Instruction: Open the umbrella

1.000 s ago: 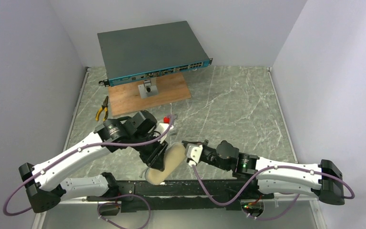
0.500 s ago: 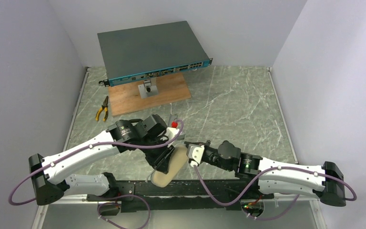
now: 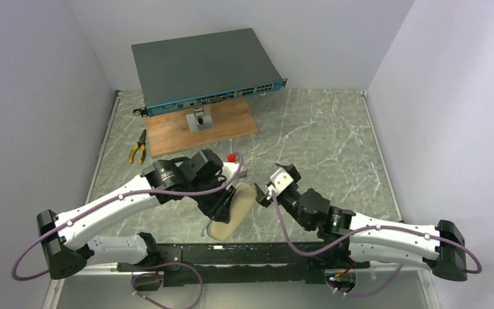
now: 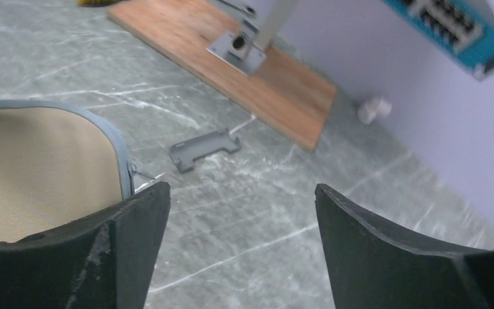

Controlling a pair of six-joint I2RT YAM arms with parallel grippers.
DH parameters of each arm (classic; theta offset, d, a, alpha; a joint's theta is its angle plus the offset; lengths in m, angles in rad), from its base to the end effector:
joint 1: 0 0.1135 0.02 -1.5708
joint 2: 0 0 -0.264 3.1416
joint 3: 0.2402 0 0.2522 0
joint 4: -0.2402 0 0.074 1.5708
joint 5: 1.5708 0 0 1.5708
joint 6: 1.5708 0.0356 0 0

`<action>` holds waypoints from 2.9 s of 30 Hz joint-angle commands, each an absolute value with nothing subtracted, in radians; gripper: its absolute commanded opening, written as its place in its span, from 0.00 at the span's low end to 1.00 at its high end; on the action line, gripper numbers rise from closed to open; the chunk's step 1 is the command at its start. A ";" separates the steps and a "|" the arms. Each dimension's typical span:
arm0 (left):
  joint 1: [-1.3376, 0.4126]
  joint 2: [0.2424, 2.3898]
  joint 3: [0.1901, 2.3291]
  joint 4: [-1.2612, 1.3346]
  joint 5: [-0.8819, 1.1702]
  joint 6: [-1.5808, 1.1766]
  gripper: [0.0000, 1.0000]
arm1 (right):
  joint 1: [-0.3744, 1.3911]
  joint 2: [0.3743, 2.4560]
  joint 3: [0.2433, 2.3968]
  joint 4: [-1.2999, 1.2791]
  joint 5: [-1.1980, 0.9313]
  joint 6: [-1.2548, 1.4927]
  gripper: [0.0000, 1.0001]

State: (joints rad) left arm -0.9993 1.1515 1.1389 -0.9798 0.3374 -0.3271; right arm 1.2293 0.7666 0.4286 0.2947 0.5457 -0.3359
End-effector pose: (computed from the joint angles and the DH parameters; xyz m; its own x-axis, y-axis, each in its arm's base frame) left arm 0.1075 -0.1889 0.3214 -0.7153 0.5519 -0.4286 0.6988 0.5655 -0.4381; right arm 0.0794 0.1683 0.2675 0.1945 -0.2939 -0.9358 -0.6012 0.7181 -0.3505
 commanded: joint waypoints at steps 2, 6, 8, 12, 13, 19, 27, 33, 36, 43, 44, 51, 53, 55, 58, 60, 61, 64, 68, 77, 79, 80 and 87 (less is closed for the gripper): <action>-0.945 1.096 1.159 -0.893 0.321 -0.348 0.00 | 1.204 0.791 0.573 0.143 0.786 0.053 0.94; -0.918 1.087 1.164 -0.893 0.344 -0.322 0.00 | 1.124 0.739 0.639 -0.059 0.707 0.293 0.98; -0.907 1.087 1.179 -0.910 0.322 -0.309 0.00 | 1.041 0.686 0.658 -0.117 0.546 0.369 0.99; -0.867 1.084 1.216 -0.906 0.336 -0.287 0.00 | 0.858 0.635 0.693 -0.137 0.096 0.431 1.00; -0.862 1.082 1.227 -0.904 0.343 -0.280 0.00 | 0.822 0.638 0.707 -0.136 -0.001 0.445 1.00; -0.855 1.084 1.262 -0.884 0.425 -0.235 0.00 | 0.717 0.714 0.798 -0.039 -0.446 0.500 1.00; -0.855 1.117 1.273 -0.845 0.479 -0.249 0.00 | 0.717 0.927 0.933 -0.074 -0.447 0.509 0.94; -0.855 1.122 1.277 -0.807 0.501 -0.252 0.00 | 0.724 0.988 0.940 -0.053 -0.440 0.533 0.92; -0.855 1.124 1.280 -0.801 0.497 -0.248 0.00 | 0.730 1.001 0.935 -0.081 -0.427 0.526 0.90; -0.855 1.149 1.330 -0.830 0.488 -0.224 0.00 | 0.735 0.949 0.878 -0.216 -0.322 0.482 0.86; -0.855 1.150 1.335 -0.829 0.490 -0.221 0.00 | 0.735 0.939 0.868 -0.232 -0.314 0.476 0.84; -0.856 1.185 1.390 -0.837 0.477 -0.206 0.00 | 0.734 0.814 0.741 -0.236 -0.303 0.516 0.68; -0.853 1.206 1.414 -0.849 0.464 -0.199 0.00 | 0.735 0.779 0.697 -0.239 -0.313 0.537 0.67; -0.853 1.225 1.433 -0.851 0.469 -0.192 0.00 | 0.735 0.740 0.665 -0.237 -0.320 0.555 0.66; -0.850 1.272 1.470 -0.874 0.482 -0.168 0.00 | 0.734 0.702 0.634 -0.239 -0.344 0.572 0.66; -0.848 1.306 1.496 -0.905 0.494 -0.146 0.00 | 0.734 0.687 0.612 -0.232 -0.375 0.584 0.66; -0.847 1.322 1.509 -0.916 0.508 -0.133 0.00 | 0.735 0.681 0.597 -0.223 -0.390 0.590 0.67; -0.848 1.369 1.533 -0.953 0.575 -0.086 0.00 | 0.735 0.665 0.574 -0.220 -0.395 0.591 0.89; -0.847 1.427 1.537 -1.044 0.702 0.018 0.00 | 0.733 0.632 0.596 -0.248 -0.312 0.551 1.00; -0.850 1.368 1.511 -1.064 0.859 0.080 0.00 | 0.733 0.607 0.620 -0.139 -0.472 0.476 1.00; -0.849 1.345 1.508 -1.046 0.901 0.083 0.00 | 0.731 0.614 0.621 -0.106 -0.534 0.488 1.00; -0.850 1.335 1.504 -1.036 0.918 0.081 0.00 | 0.733 0.617 0.617 -0.080 -0.568 0.502 1.00; -0.850 1.299 1.496 -1.022 0.950 0.095 0.00 | 0.732 0.667 0.573 0.155 -0.749 0.623 0.86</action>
State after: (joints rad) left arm -0.8455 1.3476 1.4773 -1.0794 0.8227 0.0692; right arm 0.7319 0.6422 0.5777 -0.0315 -0.6296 0.5556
